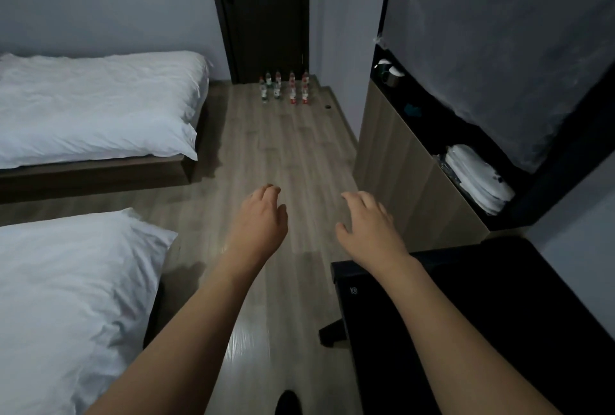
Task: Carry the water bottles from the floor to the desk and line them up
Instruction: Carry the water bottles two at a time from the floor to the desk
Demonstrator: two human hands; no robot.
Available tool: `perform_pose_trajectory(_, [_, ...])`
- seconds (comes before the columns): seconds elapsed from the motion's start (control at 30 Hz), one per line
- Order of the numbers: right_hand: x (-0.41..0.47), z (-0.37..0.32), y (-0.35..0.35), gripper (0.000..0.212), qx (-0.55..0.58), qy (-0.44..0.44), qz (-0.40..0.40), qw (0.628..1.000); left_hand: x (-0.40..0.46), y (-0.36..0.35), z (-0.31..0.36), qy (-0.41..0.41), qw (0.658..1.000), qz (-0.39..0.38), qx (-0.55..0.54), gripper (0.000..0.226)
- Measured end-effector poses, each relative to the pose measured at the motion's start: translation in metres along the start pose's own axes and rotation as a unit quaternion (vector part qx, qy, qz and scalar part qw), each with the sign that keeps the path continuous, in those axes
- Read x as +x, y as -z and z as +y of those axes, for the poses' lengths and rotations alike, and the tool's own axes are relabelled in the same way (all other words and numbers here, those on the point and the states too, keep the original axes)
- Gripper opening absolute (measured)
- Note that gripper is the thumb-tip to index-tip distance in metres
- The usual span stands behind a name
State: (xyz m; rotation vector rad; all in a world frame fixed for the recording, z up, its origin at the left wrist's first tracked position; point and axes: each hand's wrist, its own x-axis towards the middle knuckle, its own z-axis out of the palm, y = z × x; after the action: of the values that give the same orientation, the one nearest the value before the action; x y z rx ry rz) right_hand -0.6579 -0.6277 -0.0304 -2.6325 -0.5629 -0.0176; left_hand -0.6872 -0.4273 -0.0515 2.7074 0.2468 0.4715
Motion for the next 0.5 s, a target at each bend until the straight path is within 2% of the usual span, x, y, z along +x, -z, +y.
perform_pose_trajectory(0.23, [0.13,-0.031,-0.025,0.057,-0.013,-0.007,-0.011,1.0,0.117,-0.008,-0.059,0.005,1.0,-0.005,-0.02,0.036])
perform_pose_trajectory(0.5, [0.228,-0.054,-0.027,0.06,-0.029,-0.002,-0.01,1.0,0.203,0.005,-0.098,0.007,1.0,-0.007,-0.02,0.035])
